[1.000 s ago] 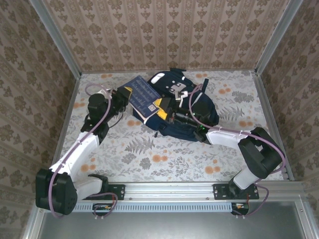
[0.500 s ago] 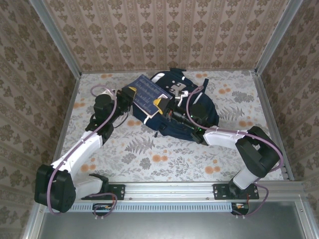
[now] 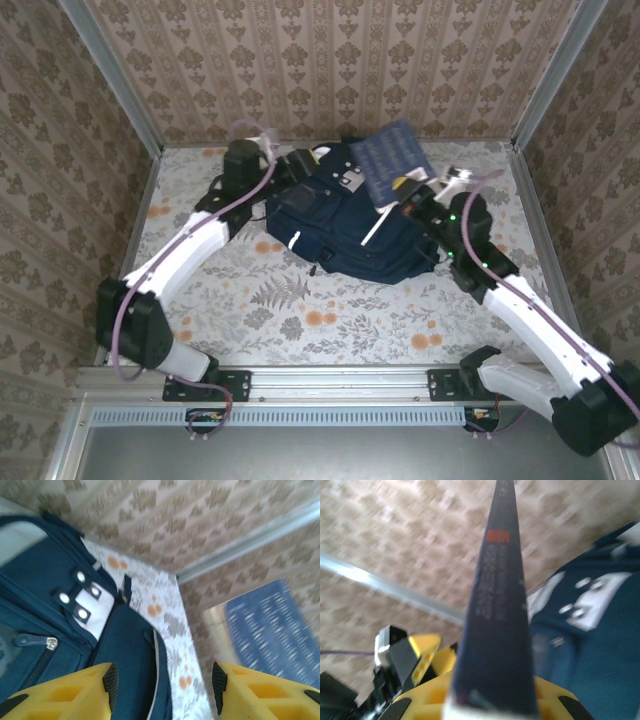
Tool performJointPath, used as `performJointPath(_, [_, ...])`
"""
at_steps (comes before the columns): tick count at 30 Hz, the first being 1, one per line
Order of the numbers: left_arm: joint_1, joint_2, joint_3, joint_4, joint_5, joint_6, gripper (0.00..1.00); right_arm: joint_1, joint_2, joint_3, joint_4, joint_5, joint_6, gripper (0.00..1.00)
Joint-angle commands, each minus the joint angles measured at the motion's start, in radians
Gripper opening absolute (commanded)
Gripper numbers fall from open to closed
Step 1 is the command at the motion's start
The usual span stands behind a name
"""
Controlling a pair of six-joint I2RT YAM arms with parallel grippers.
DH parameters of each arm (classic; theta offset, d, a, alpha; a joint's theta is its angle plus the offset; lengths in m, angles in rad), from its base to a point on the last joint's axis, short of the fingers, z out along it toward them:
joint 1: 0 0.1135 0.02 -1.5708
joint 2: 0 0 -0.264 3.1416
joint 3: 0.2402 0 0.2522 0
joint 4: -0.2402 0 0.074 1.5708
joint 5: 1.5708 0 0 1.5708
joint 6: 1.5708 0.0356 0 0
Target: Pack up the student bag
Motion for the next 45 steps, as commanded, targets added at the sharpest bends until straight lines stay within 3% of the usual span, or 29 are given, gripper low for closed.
performJointPath(1, [-0.074, 0.138, 0.13, -0.147, 0.073, 0.141, 0.55, -0.074, -0.082, -0.012, -0.249, 0.11, -0.117, 0.0])
performJointPath(5, [-0.145, 0.354, 0.393, -0.281, 0.159, 0.214, 0.55, -0.16, -0.18, -0.035, -0.347, 0.197, -0.168, 0.0])
performJointPath(9, [-0.228, 0.529, 0.633, -0.461, 0.16, 0.334, 0.51, -0.222, -0.254, -0.058, -0.393, 0.224, -0.203, 0.0])
performJointPath(16, [-0.268, 0.714, 0.837, -0.603, 0.123, 0.396, 0.47, -0.243, -0.327, -0.096, -0.375, 0.171, -0.194, 0.0])
performJointPath(24, [-0.272, 0.745, 0.831, -0.627, 0.063, 0.43, 0.47, -0.243, -0.339, -0.088, -0.376, 0.133, -0.195, 0.0])
performJointPath(35, [-0.259, 0.672, 0.762, -0.635, 0.002, 0.465, 0.51, -0.244, -0.323, -0.097, -0.36, 0.106, -0.188, 0.0])
performJointPath(40, [-0.262, 0.678, 0.735, -0.613, 0.068, 0.429, 0.51, -0.244, -0.316, -0.092, -0.362, 0.096, -0.188, 0.0])
performJointPath(45, [-0.275, 0.679, 0.716, -0.544, 0.132, 0.386, 0.43, -0.243, -0.298, -0.101, -0.356, 0.076, -0.177, 0.0])
